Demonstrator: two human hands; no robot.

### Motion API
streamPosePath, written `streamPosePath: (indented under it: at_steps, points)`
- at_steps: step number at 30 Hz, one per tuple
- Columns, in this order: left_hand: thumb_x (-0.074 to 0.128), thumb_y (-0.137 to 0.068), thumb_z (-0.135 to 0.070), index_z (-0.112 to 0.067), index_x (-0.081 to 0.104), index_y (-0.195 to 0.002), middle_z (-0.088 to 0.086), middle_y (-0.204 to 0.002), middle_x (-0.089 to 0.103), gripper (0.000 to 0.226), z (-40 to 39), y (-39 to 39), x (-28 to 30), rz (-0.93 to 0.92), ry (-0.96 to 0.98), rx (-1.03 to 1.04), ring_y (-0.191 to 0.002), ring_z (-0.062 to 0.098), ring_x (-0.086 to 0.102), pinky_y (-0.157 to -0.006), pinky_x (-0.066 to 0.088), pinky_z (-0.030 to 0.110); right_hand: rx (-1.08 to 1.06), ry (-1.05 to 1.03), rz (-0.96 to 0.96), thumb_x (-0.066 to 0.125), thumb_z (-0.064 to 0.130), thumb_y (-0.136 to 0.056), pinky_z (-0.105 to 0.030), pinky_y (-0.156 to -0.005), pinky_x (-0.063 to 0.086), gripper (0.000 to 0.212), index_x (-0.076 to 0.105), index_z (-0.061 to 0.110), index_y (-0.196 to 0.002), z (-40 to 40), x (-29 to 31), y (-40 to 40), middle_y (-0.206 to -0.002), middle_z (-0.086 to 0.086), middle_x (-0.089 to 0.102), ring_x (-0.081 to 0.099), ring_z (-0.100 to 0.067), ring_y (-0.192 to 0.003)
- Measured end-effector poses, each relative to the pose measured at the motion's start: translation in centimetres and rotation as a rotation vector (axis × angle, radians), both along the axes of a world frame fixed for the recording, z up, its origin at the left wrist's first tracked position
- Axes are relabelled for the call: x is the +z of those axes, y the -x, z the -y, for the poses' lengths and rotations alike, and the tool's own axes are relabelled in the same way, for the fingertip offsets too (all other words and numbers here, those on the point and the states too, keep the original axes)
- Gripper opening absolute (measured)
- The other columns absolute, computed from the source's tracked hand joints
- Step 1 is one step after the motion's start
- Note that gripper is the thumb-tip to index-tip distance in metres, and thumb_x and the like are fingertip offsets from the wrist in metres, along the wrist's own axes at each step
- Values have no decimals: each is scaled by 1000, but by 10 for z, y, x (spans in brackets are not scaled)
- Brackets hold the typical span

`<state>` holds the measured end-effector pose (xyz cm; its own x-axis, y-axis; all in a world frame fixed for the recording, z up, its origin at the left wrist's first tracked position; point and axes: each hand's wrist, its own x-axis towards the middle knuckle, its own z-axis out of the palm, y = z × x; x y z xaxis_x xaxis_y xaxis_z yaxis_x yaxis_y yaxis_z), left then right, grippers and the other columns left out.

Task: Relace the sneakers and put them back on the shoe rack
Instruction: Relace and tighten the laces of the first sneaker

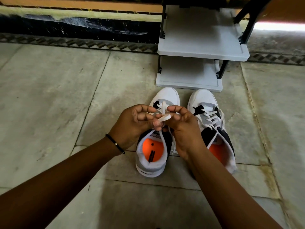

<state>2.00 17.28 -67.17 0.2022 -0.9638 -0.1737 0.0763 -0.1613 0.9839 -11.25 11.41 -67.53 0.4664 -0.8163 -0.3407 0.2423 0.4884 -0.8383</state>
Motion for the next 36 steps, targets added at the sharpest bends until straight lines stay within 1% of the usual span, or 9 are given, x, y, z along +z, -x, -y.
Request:
streamPosePath:
  at_steps: [4, 10, 12, 16, 19, 25, 29, 33, 36]
  points:
    - [66, -72, 2, 5, 59, -102, -1, -65, 74, 31, 0, 2, 3, 27, -20, 6, -64, 14, 70, -64, 56, 19, 61, 112, -42, 57, -14, -78, -26, -51, 55, 21, 64, 5, -77, 1, -1, 4, -63, -14, 68, 60, -20, -49]
    - [66, -72, 3, -5, 63, -87, -6, -57, 73, 17, 1, 4, 7, 67, -38, 1, -57, 9, 69, -58, 54, 16, 244, 277, -165, 60, -12, -77, -27, -61, 58, 19, 70, 4, -78, 11, 2, 9, -80, -24, 69, 66, -26, -63]
    - [68, -70, 1, -1, 64, -86, -3, -57, 72, 17, 1, 2, 7, 101, -40, 37, -57, 12, 70, -58, 55, 18, 335, 276, -164, 59, -15, -76, -25, -66, 58, 23, 71, 2, -84, 15, 5, 13, -81, -19, 71, 69, -24, -70]
    - [71, -68, -7, -2, 64, -79, -4, -57, 71, 14, 3, -3, 7, 179, -40, 72, -58, 11, 68, -59, 55, 18, 334, 283, -122, 61, -13, -76, -31, -75, 59, 20, 67, -8, -94, 12, 6, 16, -88, -31, 69, 69, -34, -79]
    - [66, -75, -7, 5, 58, -81, 8, -65, 73, 15, 0, 0, 11, 197, -27, 41, -63, 20, 70, -62, 56, 24, 226, 277, -115, 62, -9, -77, -34, -70, 58, 15, 67, -12, -91, 8, 3, 15, -87, -35, 67, 65, -38, -74]
    - [56, -81, 1, -6, 49, -73, 2, -59, 73, 13, -7, -4, 11, 76, -40, -10, -59, 16, 71, -60, 58, 23, 185, 106, -58, 59, -10, -79, -29, -63, 58, 12, 69, -2, -78, 4, -10, 13, -67, -14, 71, 65, -27, -59]
    - [61, -78, 1, -9, 54, -73, -3, -56, 72, 13, -5, -3, 13, 151, -12, -30, -58, 11, 70, -61, 56, 20, 269, 158, -121, 60, -6, -81, -25, -64, 57, 14, 70, -1, -88, 7, -6, 14, -76, -19, 70, 66, -26, -65]
    - [65, -75, 1, -16, 59, -85, 14, -77, 74, 20, -4, -5, 16, 198, 12, -47, -74, 25, 72, -74, 59, 29, 278, 213, -149, 57, -6, -84, -20, -55, 54, 15, 70, 2, -82, 8, -3, 10, -65, -8, 70, 65, -13, -55]
    - [62, -80, -3, -24, 53, -92, 9, -83, 73, 26, -6, -4, 14, 281, 3, -92, -82, 14, 71, -79, 53, 16, 204, 189, -126, 57, -5, -84, -21, -53, 52, 21, 70, 9, -77, 3, -8, 9, -65, -6, 71, 62, -13, -54]
